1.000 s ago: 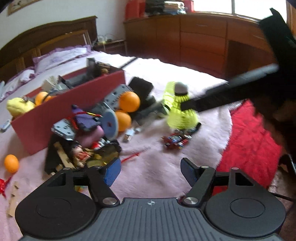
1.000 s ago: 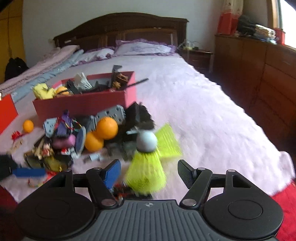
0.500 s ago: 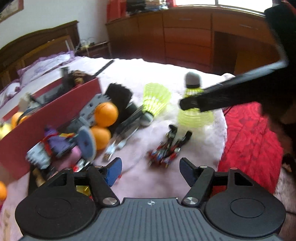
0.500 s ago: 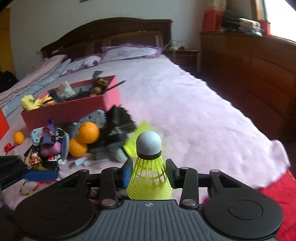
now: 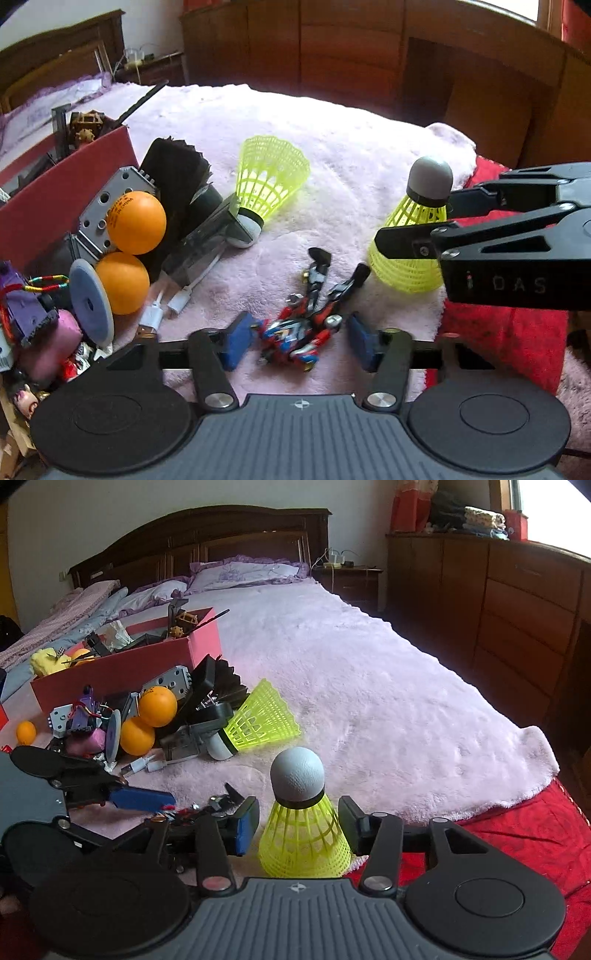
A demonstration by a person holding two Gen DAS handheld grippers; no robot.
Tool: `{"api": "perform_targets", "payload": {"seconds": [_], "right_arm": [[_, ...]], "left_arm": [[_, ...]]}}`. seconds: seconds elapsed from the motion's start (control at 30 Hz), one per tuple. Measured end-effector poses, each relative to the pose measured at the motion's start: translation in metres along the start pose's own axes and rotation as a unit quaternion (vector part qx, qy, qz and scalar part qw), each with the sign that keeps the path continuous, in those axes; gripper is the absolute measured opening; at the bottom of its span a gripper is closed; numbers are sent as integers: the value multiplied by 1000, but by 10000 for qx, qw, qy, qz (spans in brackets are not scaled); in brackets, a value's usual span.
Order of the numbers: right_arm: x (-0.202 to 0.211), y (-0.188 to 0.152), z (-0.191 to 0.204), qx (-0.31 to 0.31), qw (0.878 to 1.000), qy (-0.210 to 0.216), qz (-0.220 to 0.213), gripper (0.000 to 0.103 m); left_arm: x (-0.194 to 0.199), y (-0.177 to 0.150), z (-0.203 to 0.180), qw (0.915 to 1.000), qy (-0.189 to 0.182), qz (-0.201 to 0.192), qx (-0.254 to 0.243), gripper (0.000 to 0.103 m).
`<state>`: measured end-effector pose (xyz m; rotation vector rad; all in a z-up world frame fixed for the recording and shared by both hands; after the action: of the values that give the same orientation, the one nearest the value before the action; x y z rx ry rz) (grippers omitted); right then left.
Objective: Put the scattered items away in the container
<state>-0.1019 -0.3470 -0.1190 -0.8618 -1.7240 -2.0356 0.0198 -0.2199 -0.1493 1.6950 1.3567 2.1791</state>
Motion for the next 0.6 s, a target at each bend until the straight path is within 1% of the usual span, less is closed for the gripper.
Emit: {"api": "perform_targets", "payload": {"seconds": [0.13, 0.3, 0.4, 0.5, 0.6], "right_arm": [[-1, -3, 1, -23, 10000, -21, -7, 51], [1, -6, 0, -43, 10000, -25, -5, 51], [3, -5, 1, -10, 10000, -68, -45, 51], [7, -2, 6, 98, 9998, -106, -111, 46], [12, 1, 14, 232, 9996, -60, -167, 45]], "left_arm": [[3, 1, -1, 10000, -3, -45, 10, 49], [24, -4, 3, 9996, -13, -146, 259, 49], [42, -12, 9, 9989, 66, -198, 410, 49], [57, -20, 16, 9978, 241, -194, 581, 49], [71, -27, 25, 9958, 386, -194, 804, 49]]}}
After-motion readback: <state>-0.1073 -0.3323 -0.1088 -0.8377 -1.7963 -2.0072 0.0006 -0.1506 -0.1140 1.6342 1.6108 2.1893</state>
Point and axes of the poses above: each gripper's, at about its wrist camera, not at the fingertips, and x roughly against the way its jaws point, z to its left, y to its top, the point moved 7 cm from there along -x, roughly the way its jaws point, and after that the axes turned 1 degree about -z, right-handed, at the moved point
